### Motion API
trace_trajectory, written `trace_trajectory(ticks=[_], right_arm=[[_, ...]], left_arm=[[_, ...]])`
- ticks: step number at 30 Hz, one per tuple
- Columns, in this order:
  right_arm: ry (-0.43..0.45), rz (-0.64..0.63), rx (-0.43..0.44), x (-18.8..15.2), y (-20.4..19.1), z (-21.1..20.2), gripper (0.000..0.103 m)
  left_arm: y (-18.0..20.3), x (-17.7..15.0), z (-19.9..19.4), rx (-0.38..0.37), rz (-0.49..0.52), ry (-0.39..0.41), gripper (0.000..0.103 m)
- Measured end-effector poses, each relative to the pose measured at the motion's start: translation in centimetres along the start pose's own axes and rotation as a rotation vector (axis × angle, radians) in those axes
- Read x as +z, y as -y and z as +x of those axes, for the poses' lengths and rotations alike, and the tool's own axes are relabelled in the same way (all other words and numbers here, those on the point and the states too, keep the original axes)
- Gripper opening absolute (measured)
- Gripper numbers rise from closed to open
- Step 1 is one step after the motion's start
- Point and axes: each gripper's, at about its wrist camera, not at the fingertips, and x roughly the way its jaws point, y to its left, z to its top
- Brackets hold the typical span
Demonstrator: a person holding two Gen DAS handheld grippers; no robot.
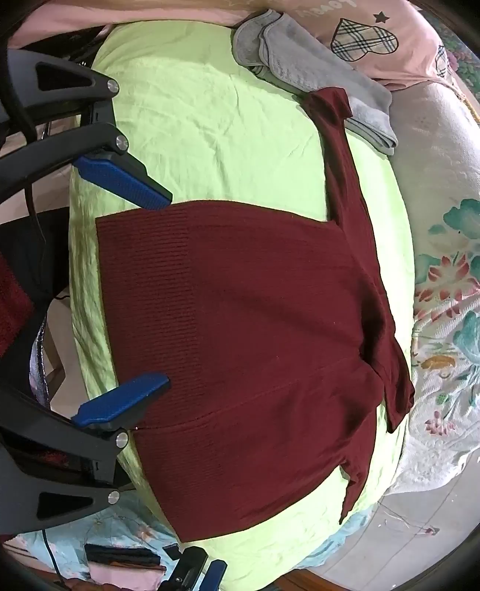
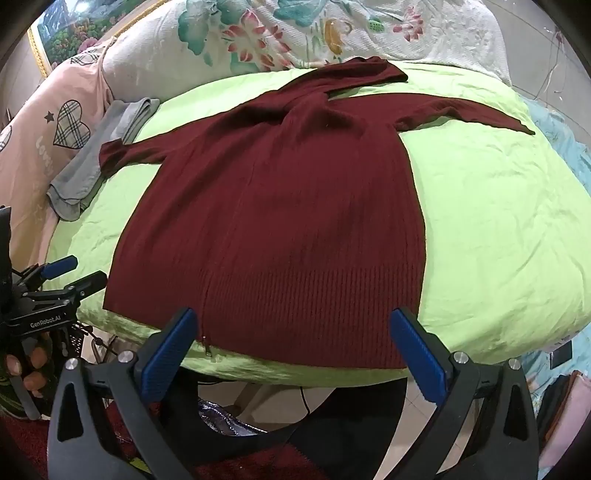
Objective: Fold large clothes
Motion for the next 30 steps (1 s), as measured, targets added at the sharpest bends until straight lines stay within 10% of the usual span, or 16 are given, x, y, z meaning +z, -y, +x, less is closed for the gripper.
trace_trajectory(ticks=[30], right_arm=[[0.013, -0.014, 0.015, 0.0, -0.5, -0.7, 0.103]], left_arm=[[0.2, 0.6, -0.6, -0.009, 0.0, 0.003, 0.091]])
